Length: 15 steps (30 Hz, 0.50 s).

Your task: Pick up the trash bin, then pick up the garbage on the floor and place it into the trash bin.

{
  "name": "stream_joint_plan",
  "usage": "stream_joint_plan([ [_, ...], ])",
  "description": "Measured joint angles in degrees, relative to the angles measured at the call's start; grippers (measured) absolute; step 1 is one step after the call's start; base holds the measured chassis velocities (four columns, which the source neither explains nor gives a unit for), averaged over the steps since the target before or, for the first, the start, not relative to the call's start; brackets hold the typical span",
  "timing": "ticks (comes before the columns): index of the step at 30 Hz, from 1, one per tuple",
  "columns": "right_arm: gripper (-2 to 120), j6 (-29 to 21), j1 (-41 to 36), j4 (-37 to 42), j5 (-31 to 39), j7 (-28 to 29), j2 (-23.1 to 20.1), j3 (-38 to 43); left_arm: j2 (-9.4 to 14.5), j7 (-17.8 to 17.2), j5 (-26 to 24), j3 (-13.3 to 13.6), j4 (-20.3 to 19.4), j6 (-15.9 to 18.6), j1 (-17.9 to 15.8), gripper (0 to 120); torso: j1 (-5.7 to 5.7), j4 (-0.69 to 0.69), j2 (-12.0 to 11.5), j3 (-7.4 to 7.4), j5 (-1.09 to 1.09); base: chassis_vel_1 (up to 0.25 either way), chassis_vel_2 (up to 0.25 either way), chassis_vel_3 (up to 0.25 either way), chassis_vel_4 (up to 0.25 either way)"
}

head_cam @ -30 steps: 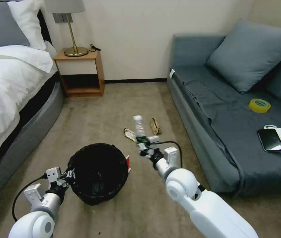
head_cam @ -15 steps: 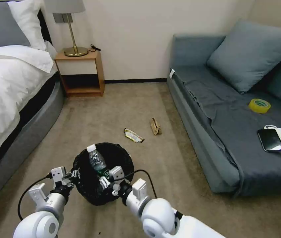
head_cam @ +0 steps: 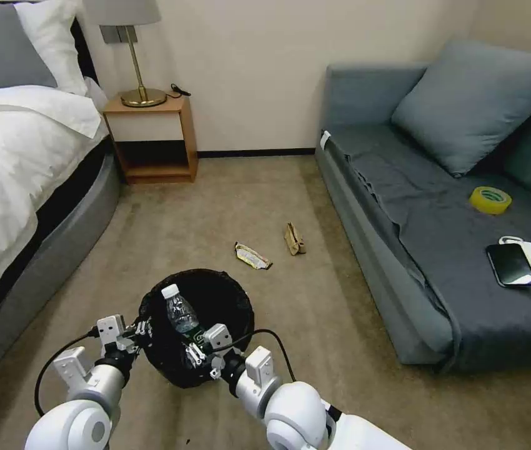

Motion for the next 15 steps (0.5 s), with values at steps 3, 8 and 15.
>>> stream_joint_plan([
  [3,56,-0.3,-0.1,-0.1,-0.1,0.1,0.0,0.2,0.0,0.1,-0.3,-0.3,-0.1,-0.1,0.1,5,0.00,0.00,0.0,0.00,0.00,0.000,0.000,0.000,0.000],
  [8,70,-0.6,-0.4,-0.1,-0.3,0.1,0.0,0.6,0.0,0.1,-0.7,-0.7,-0.1,-0.1,0.1,5,0.00,0.00,0.0,0.00,0.00,0.000,0.000,0.000,0.000],
  [15,96,-0.7,-1.3,0.0,-1.9,-0.1,0.9,1.9,0.1,0.1,-1.3,-1.2,-0.4,-0.1,0.1,5,0.00,0.00,0.0,0.00,-0.01,0.000,0.000,0.000,0.000],
])
